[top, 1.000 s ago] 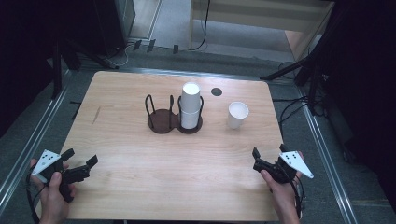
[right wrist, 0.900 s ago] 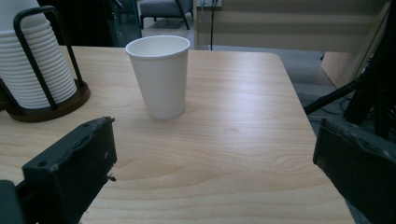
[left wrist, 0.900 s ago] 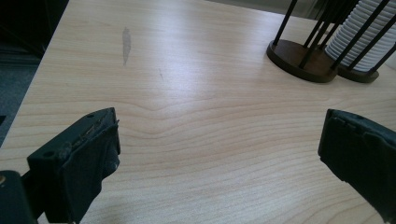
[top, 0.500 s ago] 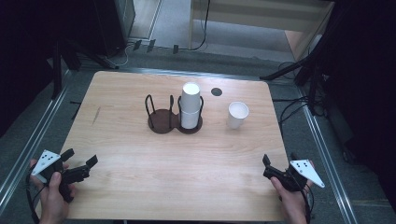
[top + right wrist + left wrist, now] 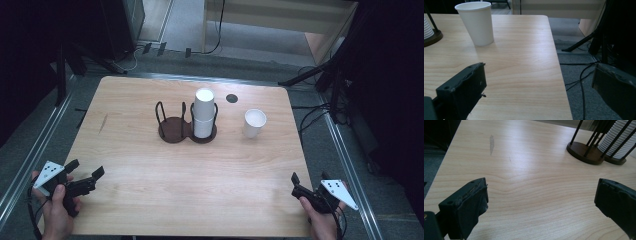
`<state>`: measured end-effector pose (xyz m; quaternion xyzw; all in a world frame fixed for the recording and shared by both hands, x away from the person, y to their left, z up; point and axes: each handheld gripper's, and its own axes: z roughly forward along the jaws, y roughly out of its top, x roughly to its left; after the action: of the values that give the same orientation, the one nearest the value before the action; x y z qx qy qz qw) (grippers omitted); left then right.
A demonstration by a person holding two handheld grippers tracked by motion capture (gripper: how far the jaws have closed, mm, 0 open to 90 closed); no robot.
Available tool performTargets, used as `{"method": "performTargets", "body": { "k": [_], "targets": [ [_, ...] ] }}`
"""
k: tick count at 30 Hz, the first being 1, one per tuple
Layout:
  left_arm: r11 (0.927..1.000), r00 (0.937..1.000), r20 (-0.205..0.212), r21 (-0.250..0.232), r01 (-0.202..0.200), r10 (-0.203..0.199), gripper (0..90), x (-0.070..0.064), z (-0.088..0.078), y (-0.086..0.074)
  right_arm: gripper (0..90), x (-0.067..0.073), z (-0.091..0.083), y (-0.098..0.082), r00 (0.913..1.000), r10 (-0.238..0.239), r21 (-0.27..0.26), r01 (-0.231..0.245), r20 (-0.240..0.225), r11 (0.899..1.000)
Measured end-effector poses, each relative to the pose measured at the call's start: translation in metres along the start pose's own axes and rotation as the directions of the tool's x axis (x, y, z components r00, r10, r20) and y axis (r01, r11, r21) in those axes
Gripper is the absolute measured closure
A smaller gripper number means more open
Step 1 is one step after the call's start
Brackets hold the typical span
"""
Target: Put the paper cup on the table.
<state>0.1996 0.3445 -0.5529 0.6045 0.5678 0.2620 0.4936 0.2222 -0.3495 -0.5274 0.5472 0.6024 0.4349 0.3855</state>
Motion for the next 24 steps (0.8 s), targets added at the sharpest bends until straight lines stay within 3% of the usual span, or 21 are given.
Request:
{"method": "performTargets", "body": {
  "k": [15, 24],
  "targets": [
    [1.0000, 1.0000, 0.002, 0.001, 0.003, -0.003, 0.0, 0.000, -0.001, 0.000, 0.0, -0.016, -0.013, -0.015, 0.9992, 0.000, 0.032, -0.001, 0.040, 1.000],
    [0.9999, 0.9998, 0.014, 0.007, 0.011, -0.011, 0.0, 0.002, 0.000, 0.000, 0.0, -0.014, -0.014, -0.016, 0.9996, 0.016, 0.031, -0.016, 0.022, 0.999]
  ]
}}
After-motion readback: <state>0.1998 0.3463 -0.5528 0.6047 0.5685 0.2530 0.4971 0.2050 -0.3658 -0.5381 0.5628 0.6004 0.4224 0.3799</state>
